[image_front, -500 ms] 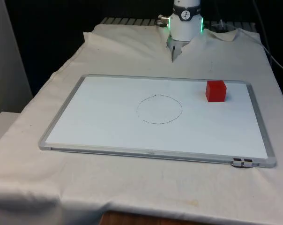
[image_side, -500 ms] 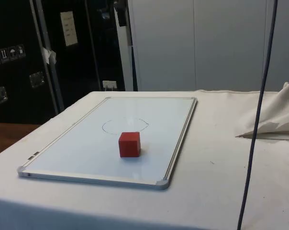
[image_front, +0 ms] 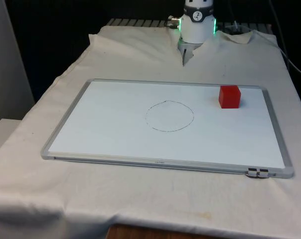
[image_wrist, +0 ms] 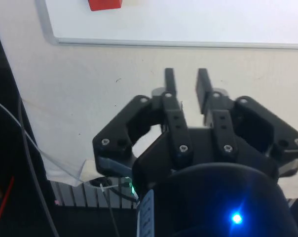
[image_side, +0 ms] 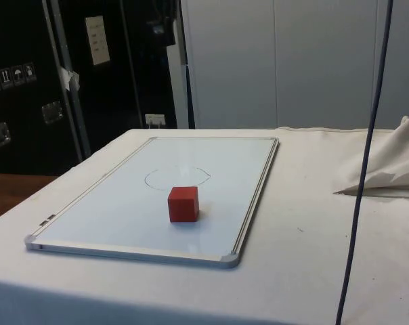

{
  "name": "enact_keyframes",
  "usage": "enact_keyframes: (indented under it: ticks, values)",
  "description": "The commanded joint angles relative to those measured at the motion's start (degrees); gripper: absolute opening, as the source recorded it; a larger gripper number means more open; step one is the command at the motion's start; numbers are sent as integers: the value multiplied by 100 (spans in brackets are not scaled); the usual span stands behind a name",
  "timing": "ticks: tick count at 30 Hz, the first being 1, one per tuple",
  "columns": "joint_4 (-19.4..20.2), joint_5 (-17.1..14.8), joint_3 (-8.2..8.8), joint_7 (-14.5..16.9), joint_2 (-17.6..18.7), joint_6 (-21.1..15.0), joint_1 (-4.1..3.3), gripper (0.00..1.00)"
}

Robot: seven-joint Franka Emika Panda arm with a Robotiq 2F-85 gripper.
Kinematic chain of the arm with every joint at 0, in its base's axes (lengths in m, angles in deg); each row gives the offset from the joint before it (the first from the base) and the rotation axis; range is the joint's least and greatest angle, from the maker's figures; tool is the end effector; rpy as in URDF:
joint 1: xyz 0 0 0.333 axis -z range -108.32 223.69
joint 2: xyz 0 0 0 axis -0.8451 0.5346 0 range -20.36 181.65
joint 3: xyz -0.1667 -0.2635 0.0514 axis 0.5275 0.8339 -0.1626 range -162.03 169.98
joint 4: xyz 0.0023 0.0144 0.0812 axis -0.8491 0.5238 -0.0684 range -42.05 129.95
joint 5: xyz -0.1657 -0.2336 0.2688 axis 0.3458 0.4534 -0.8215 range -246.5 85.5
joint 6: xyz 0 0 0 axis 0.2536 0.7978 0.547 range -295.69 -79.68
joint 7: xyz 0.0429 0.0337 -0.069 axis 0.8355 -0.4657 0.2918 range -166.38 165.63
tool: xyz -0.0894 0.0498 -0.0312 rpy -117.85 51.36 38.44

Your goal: Push the cube into the marked area.

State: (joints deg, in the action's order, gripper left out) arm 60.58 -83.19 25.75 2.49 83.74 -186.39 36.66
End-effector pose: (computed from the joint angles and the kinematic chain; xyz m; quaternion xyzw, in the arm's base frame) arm 0.5685 -0.0005 0.4814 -0.9993 -0.0112 0.0327 0.0135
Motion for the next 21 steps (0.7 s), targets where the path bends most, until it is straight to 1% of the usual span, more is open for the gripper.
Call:
enact_keyframes:
  ticks: [1, 3, 4, 6, 11, 13, 14, 15, 16, 17, 20, 21]
  values:
    - [0, 0, 0, 0, 0, 0, 0, 29]
    - [0, 0, 0, 0, 0, 0, 0, 19]
    - [0, -6, 0, 0, 6, 0, 0, 9]
    - [0, -6, 0, 0, 6, 0, 0, 0]
    - [17, 0, -11, -11, 6, -29, -6, 0]
    - [80, 52, -34, -74, -57, -63, -23, 0]
    - [97, 63, -46, -92, -74, -74, -23, 0]
    - [23, 0, -40, -29, -6, 0, 0, 0]
    - [126, 80, -63, -120, -103, -86, -29, 0]
    - [155, 92, -80, -143, -132, -97, -34, 0]
    - [241, 155, -149, -212, -218, -132, -29, 0]
    - [309, 206, -195, -264, -281, -166, -23, 0]
